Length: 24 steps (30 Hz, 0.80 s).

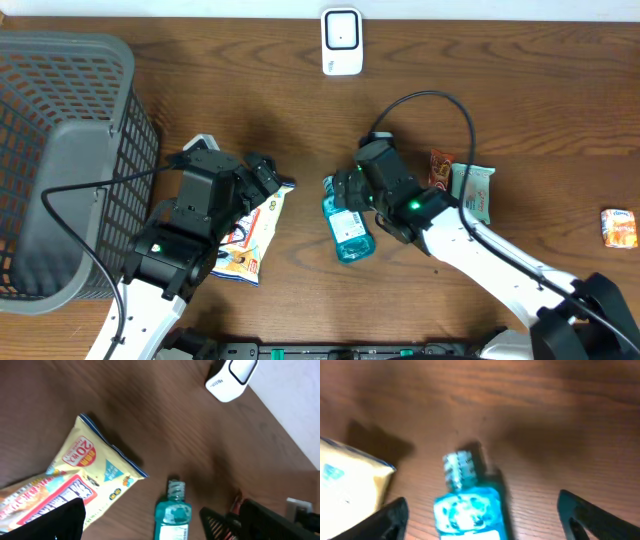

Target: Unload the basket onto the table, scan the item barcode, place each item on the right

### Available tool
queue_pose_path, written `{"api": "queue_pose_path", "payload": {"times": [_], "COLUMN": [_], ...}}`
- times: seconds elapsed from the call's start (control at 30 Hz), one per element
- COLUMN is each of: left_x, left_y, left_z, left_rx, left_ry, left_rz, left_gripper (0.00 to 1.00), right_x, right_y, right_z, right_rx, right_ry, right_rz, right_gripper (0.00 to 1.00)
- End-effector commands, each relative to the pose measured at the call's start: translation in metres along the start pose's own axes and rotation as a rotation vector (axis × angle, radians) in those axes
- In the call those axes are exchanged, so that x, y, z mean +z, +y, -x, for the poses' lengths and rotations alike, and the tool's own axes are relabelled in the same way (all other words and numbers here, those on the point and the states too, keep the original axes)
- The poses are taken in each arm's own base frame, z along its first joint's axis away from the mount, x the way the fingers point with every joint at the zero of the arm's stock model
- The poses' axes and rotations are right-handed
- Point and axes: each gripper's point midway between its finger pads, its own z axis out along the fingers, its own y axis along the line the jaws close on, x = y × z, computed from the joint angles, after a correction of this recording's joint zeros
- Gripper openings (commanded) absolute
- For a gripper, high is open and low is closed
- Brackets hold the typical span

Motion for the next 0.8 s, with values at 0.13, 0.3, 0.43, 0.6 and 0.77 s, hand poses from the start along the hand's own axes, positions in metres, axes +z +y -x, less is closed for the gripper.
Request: {"api": "queue_pose_path", "payload": {"times": [0.13,0.3,0.43,0.6,0.77], "left_x": [-0.038,-0.073,-0.093,-0.100,-0.098], "left_y": [-0.028,-0.059,-0.068,-0.067,-0.059], "left_z": [0.045,0.071,0.086,0.089,0.084], "left_rx": [0.119,0.215,0.215,0.215,0.220], "left_ry": [-0.173,-0.257,-0.313,-0.320,-0.300], "left_rz": [-0.056,-0.124,-0.134,-0.120,-0.084], "left_gripper": [0.98,0.98,0.98,0.98,0.98], "right_x": [0.010,0.030,0.046,0.062,0.067], "right_y": [0.020,0.031,0.038,0.021,0.006], "right_z": [-0.011,-0.034,-0.053,-0.069,-0.078], "right_rx": [-0.227,-0.267,-0.304,-0.318,-0.296], "right_ry": [0.065,0.123,0.185,0.259,0.320], "right_rz": [0.082,0.089,0.076,-0.033,-0.075], "right_gripper": [0.99,0.99,0.98,0.89,0.56]}}
